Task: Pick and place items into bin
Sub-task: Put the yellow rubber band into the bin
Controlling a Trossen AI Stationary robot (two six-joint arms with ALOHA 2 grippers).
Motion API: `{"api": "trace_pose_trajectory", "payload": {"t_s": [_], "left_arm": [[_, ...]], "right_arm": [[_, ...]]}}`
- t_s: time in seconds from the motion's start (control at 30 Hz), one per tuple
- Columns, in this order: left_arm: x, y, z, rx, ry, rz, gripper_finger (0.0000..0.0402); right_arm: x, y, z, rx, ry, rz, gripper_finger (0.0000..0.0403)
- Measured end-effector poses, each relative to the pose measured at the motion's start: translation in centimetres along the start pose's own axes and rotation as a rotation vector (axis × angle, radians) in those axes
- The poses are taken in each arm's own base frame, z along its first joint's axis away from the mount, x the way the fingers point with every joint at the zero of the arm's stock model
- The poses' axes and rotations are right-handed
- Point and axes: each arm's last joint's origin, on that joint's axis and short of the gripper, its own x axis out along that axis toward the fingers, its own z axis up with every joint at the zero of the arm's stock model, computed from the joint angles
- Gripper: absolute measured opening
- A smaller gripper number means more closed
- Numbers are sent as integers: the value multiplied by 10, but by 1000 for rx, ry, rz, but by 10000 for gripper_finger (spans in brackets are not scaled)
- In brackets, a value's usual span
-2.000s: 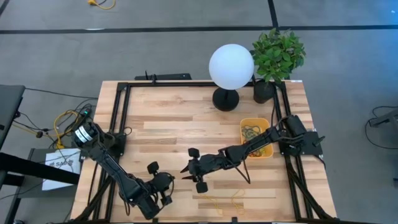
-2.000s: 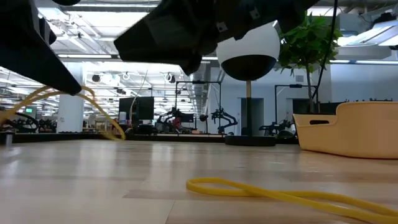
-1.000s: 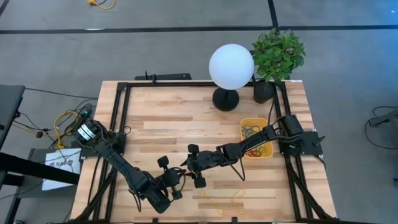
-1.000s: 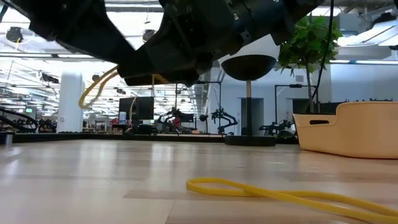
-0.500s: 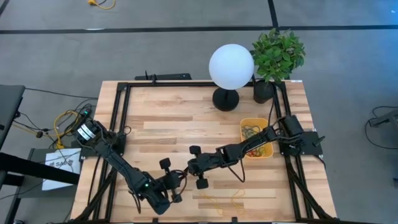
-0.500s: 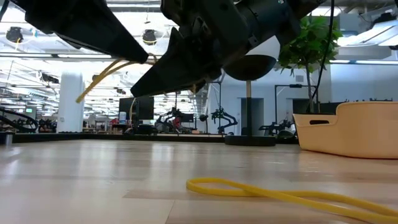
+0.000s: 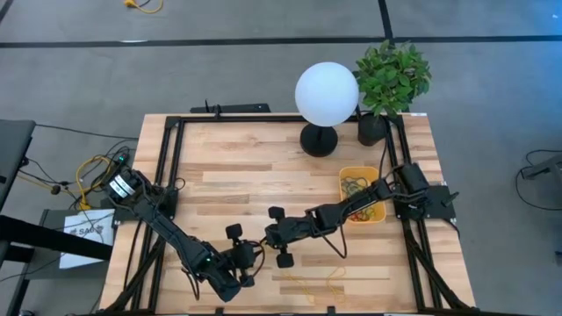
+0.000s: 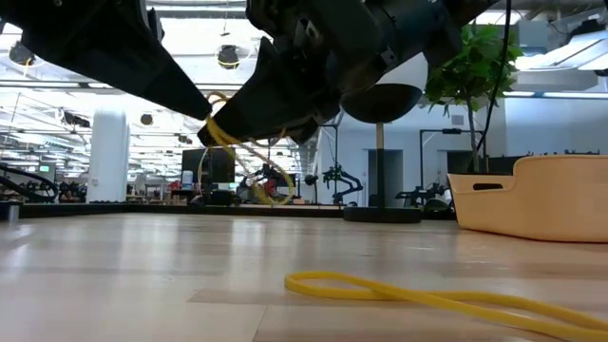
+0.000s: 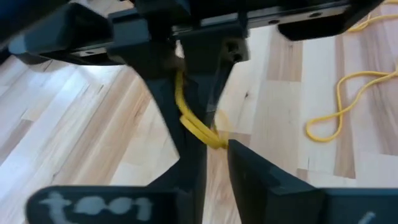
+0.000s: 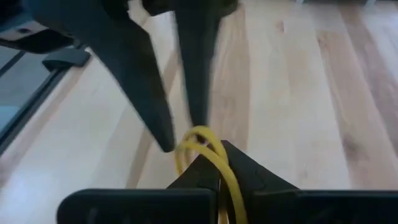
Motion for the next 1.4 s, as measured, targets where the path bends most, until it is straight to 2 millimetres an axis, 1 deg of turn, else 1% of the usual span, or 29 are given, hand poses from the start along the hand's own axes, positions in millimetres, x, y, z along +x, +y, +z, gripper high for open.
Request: {"api": "trace_pose_trajectory", "payload": {"t_s": [0.07, 0.2, 0.27, 0.33, 0.4, 0.5, 0.6, 0.67, 0.77, 0.83, 0.9, 0.97, 1.03, 1.1, 1.17, 1.23, 1.33, 1.4], "left_arm": [[0, 0, -1, -3, 5, 4, 69], [0, 2, -3, -12, 23, 19, 86], [0, 5, -5, -12, 41, 34, 89], [-1, 7, -9, -8, 70, 45, 89], [-1, 9, -12, -25, 110, 53, 89], [-2, 12, -16, -65, 142, 73, 89], [-2, 14, -17, -81, 151, 85, 88], [-2, 14, -17, -86, 150, 83, 88], [-2, 14, -17, -88, 150, 83, 88], [-2, 14, -17, -88, 150, 83, 88], [-2, 14, -17, -94, 152, 82, 88], [-2, 13, -17, -99, 159, 75, 88], [-2, 13, -17, -101, 170, 67, 88], [-2, 13, -18, -101, 176, 63, 88], [-1, 12, -19, -98, 180, 63, 88], [-1, 12, -19, -100, 187, 57, 88], [-1, 13, -18, -100, 183, 62, 88], [0, 13, -18, -100, 181, 64, 88]], "right_arm": [[0, 0, 0, 14, 0, -11, 1], [-4, -2, -3, 51, 43, -119, 1], [-13, -4, -1, 51, 91, -139, 1], [-29, -5, 6, 58, 142, -146, 1], [-49, -5, 16, 83, 164, -156, 1], [-85, -4, 28, 90, 217, -199, 1], [-129, -3, 36, 86, 286, -245, 1], [-159, -6, 38, 132, 329, -313, 1], [-204, -12, 31, 230, 439, -441, 1], [-232, -17, 21, 334, 511, -553, 1], [-254, -20, 9, 441, 561, -683, 1], [-269, -22, -5, 539, 584, -807, 1], [-278, -22, -19, 613, 591, -881, 1], [-279, -21, -33, 640, 598, -912, 2], [-275, -20, -46, 624, 615, -908, 7], [-268, -19, -55, 605, 625, -877, 16], [-257, -19, -63, 593, 649, -831, 39], [-252, -20, -67, 574, 671, -832, 56]]}}
